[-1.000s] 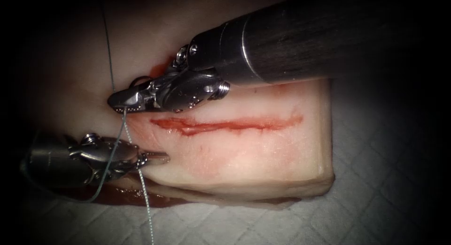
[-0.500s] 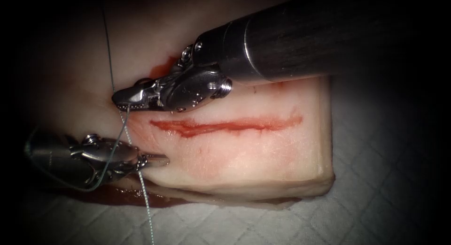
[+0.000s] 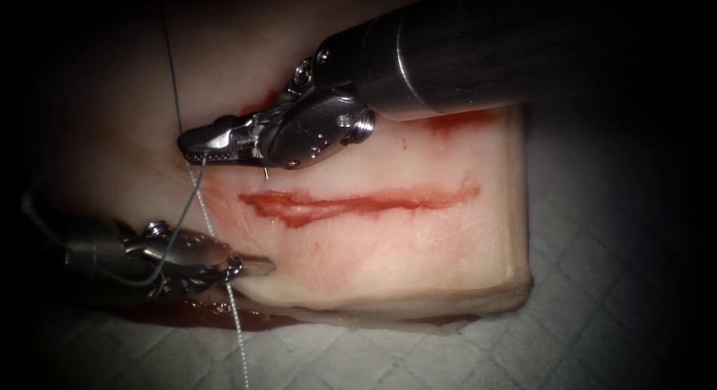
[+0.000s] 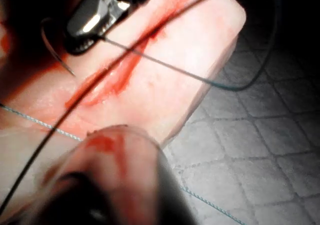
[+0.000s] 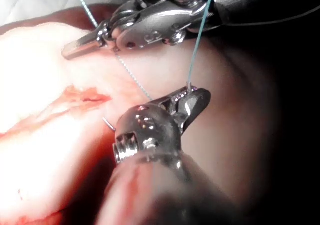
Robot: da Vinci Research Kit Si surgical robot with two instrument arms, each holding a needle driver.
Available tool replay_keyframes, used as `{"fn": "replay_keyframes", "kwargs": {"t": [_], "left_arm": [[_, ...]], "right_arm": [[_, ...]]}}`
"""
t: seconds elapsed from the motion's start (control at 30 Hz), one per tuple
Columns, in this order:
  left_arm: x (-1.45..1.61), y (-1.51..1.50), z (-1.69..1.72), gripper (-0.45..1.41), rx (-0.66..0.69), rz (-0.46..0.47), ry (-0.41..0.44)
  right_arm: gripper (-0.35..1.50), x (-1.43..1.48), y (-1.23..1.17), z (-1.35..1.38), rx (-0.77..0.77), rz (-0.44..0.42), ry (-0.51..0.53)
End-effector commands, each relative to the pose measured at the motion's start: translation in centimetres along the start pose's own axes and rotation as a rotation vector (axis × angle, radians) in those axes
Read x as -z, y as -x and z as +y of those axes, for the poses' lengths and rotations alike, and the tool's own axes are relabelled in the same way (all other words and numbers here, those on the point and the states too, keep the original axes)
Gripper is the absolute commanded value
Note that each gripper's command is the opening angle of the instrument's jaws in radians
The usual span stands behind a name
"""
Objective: Wound Closure
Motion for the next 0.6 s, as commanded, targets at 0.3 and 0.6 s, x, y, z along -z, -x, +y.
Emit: {"fn": "replay_keyframes", "kwargs": {"t": [0.3,0.6], "left_arm": [[-0.08,0.02,-0.01,-0.45,0.004,-0.002,0.0],[-0.08,0.02,-0.01,-0.45,0.004,-0.002,0.0]], "right_arm": [[-0.35,-0.05,-0.11,0.09,-0.067,0.004,-0.002],[-0.35,0.0,-0.12,0.11,-0.146,0.053,-0.065]]}}
